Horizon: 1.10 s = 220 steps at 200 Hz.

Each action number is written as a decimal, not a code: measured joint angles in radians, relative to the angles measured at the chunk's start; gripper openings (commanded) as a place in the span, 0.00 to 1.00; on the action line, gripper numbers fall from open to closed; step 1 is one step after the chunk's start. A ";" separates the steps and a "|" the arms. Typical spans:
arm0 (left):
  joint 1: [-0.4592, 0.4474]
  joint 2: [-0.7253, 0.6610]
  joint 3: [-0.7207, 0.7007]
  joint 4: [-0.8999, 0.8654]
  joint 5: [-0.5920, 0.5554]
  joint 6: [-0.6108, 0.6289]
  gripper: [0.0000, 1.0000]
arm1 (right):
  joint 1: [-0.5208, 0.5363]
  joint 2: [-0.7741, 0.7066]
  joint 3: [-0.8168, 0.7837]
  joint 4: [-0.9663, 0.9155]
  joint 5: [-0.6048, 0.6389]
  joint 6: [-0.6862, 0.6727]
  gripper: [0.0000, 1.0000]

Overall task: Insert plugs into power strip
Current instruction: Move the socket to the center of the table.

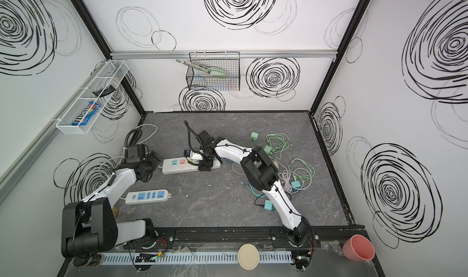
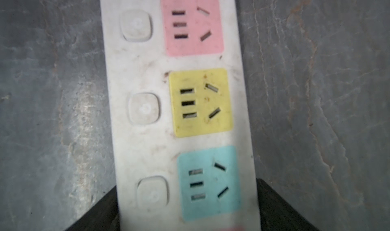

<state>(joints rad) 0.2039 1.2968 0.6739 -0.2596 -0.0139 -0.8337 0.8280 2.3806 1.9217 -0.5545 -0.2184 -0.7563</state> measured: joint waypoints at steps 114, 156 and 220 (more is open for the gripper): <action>-0.194 -0.018 0.037 -0.001 -0.020 0.056 0.96 | -0.151 -0.029 -0.029 -0.059 0.023 -0.054 0.58; -0.282 -0.035 0.075 0.005 -0.031 0.091 0.96 | -0.268 -0.113 -0.160 -0.038 0.040 -0.128 0.59; -0.379 -0.033 0.076 0.011 -0.027 0.132 0.96 | -0.396 -0.142 -0.203 -0.014 0.051 -0.236 0.62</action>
<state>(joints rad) -0.1753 1.2640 0.7502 -0.2489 -0.0414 -0.7021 0.4324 2.2383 1.7191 -0.5686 -0.1669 -0.9920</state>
